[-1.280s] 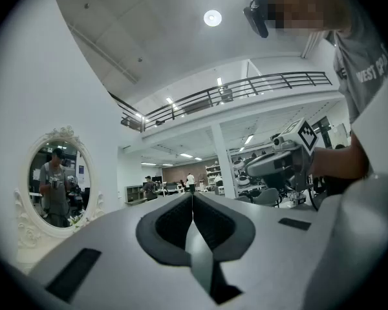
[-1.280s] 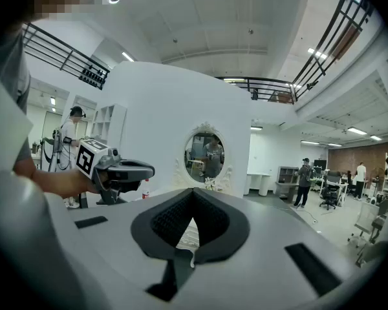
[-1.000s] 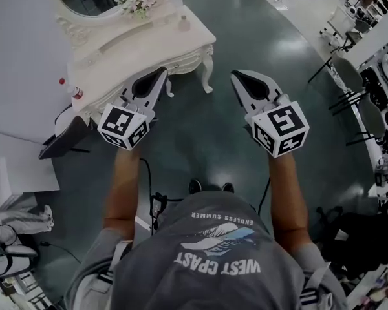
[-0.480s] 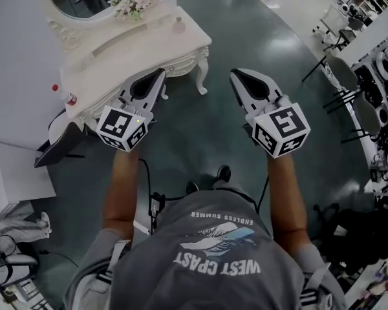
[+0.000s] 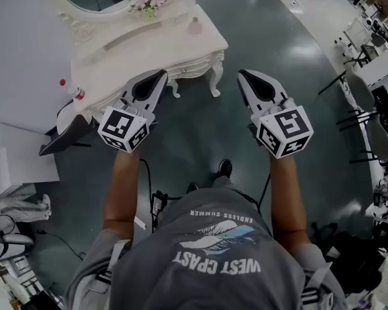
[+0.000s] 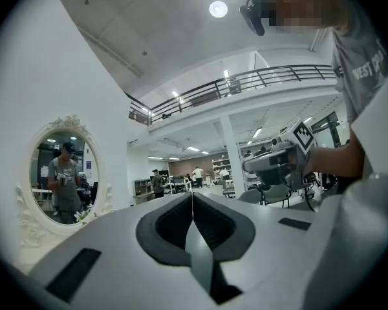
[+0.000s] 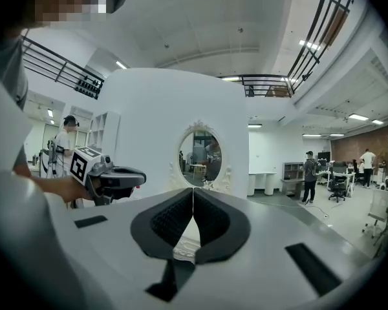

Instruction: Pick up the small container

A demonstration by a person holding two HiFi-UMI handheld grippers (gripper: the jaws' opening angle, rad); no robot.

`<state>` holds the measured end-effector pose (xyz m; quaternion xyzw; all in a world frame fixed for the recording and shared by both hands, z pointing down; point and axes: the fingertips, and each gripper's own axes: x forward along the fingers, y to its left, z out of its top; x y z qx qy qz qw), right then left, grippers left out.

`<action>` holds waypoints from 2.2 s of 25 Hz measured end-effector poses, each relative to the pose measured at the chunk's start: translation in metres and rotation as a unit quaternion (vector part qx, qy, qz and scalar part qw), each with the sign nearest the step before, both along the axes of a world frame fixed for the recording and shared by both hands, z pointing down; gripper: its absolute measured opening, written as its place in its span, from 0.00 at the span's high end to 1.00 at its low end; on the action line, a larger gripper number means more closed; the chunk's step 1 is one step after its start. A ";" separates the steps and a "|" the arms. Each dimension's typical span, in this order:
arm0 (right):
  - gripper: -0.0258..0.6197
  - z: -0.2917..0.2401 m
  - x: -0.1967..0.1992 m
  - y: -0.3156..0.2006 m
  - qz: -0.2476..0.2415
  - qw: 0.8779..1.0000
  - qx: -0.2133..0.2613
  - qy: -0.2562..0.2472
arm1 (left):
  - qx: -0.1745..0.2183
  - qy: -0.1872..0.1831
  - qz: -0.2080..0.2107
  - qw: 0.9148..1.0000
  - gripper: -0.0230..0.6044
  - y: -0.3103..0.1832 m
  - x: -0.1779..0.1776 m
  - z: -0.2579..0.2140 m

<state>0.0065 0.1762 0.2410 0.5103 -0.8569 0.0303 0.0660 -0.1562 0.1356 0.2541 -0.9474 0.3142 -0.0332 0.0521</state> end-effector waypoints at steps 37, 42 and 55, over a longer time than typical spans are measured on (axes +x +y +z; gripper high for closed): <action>0.92 0.045 0.123 -0.159 -0.068 0.997 -0.032 -0.033 | -0.024 -0.031 -0.090 0.995 0.94 -0.140 0.105 0.035; 0.92 0.048 0.134 -0.177 -0.036 0.998 -0.036 -0.024 | -0.024 -0.025 -0.053 0.998 0.94 -0.177 0.123 0.039; 0.92 0.048 0.117 -0.236 0.031 0.998 -0.045 -0.004 | -0.028 -0.009 0.017 0.999 0.94 -0.262 0.115 0.046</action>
